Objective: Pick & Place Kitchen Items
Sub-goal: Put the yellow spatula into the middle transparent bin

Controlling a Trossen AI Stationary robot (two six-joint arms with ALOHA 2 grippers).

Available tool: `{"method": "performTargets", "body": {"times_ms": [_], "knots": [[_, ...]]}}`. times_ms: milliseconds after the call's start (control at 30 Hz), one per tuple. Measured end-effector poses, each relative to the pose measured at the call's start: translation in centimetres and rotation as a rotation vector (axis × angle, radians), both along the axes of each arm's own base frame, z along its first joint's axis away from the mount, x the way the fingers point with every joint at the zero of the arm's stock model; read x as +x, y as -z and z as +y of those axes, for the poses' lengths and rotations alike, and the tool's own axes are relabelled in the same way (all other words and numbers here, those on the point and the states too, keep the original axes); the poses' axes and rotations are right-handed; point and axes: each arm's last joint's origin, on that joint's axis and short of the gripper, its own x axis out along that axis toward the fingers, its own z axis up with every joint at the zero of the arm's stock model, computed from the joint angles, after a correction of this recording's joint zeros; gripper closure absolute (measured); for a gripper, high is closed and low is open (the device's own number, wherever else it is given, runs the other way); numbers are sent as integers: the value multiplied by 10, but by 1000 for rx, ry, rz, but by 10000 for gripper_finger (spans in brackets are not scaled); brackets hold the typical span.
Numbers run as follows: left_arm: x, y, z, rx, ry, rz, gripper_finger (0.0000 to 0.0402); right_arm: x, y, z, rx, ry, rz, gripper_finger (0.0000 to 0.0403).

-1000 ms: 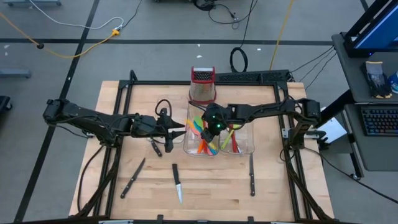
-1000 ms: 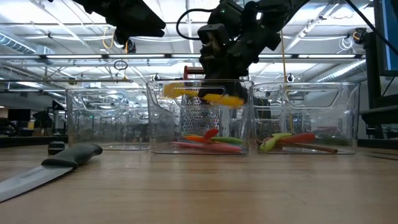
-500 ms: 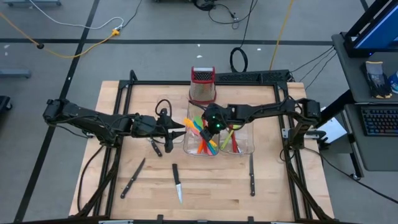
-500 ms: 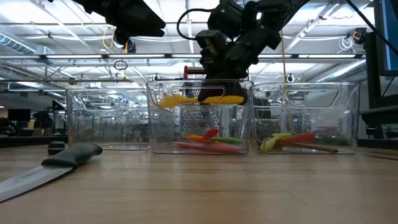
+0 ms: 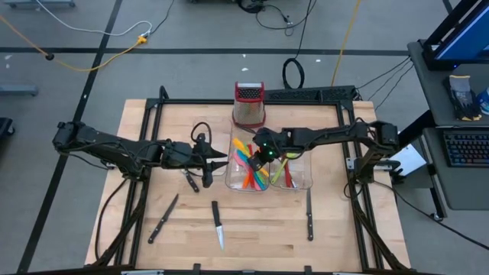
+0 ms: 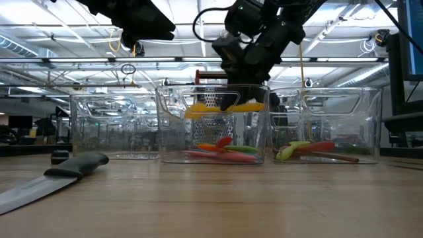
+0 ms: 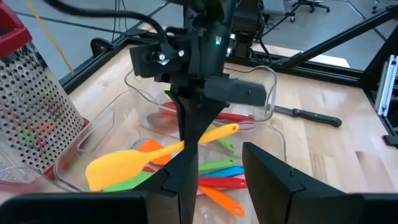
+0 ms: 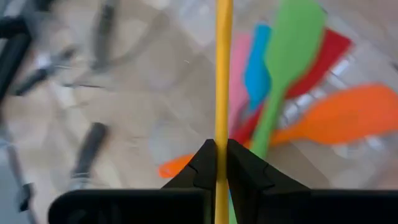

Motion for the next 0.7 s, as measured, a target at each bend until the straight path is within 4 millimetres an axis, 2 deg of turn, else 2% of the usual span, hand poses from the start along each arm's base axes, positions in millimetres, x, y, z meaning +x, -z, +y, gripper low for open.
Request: {"method": "performTargets", "body": {"times_ms": [467,700], "knots": [[0,0,0,-21,-7,-4,275,1,4,-1,-10,69,19,389],[0,0,0,-38,-14,-8,275,5,20,-1,5,92,46,389]]}}
